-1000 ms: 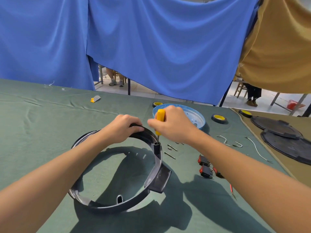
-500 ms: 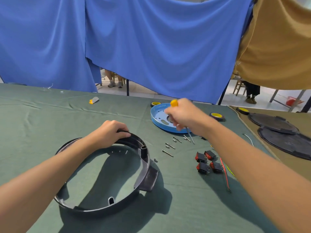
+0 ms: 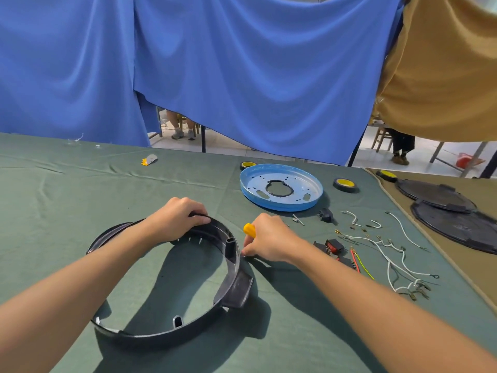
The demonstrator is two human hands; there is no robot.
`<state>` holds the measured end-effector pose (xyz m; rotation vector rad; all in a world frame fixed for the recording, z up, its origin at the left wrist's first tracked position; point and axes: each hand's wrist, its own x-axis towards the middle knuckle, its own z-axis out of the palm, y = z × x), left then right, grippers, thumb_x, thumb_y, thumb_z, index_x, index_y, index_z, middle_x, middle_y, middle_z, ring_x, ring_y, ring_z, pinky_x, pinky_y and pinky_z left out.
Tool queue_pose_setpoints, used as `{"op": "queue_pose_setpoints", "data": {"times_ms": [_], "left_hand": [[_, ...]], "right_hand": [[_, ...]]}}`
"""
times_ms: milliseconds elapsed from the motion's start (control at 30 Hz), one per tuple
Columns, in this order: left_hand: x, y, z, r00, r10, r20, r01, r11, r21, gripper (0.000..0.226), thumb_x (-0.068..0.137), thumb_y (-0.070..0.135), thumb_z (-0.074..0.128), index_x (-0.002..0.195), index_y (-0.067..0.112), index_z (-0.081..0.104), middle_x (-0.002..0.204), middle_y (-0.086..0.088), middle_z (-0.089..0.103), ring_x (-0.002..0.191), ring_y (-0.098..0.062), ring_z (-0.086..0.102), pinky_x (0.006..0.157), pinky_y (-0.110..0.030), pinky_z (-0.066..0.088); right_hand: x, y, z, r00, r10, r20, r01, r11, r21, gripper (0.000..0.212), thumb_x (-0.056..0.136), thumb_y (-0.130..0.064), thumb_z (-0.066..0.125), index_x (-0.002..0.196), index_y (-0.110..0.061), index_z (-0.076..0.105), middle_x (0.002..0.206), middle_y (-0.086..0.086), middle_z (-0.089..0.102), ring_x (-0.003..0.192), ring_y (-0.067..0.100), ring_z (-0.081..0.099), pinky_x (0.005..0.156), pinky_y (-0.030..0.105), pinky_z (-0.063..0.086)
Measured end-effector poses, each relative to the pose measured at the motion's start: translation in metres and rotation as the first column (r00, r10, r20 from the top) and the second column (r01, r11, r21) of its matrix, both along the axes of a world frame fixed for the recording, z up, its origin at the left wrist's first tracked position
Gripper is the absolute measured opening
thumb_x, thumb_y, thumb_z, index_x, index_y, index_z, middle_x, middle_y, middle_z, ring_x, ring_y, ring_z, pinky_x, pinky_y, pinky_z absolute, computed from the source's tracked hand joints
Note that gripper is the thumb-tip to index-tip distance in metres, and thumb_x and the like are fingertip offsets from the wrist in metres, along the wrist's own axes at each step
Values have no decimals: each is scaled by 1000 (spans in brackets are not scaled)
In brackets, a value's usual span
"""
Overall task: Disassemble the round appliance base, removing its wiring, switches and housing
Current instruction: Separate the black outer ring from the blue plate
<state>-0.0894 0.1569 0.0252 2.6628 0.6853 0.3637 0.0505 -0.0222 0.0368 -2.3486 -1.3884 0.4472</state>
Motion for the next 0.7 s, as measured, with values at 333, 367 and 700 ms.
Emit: {"op": "queue_pose_setpoints", "data": {"times_ms": [333, 367, 700], "left_hand": [[9, -3, 2, 999, -34, -7, 34, 999, -15, 13, 94, 27, 62, 87, 22, 71, 86, 0, 69, 83, -19, 59, 77, -34, 51], [11, -3, 2, 999, -38, -9, 37, 999, -22, 13, 94, 28, 62, 84, 25, 70, 86, 0, 68, 83, -19, 60, 77, -38, 53], [31, -4, 3, 997, 12, -79, -1, 990, 139, 18, 96, 38, 55, 95, 29, 70, 91, 2, 70, 86, -25, 64, 78, -34, 46]], "right_hand": [[10, -16, -10, 978, -87, 187, 97, 994, -48, 10, 87, -18, 67, 92, -10, 67, 94, 10, 63, 91, 27, 59, 80, 47, 55], [12, -15, -10, 974, -122, 193, 131, 991, -31, 11, 87, -19, 66, 94, -10, 66, 95, 10, 63, 91, 27, 59, 80, 46, 55], [20, -21, 9, 966, -255, -40, 253, 967, -41, 29, 89, -23, 56, 114, -13, 44, 106, 7, 51, 86, 18, 53, 57, 29, 40]]}}
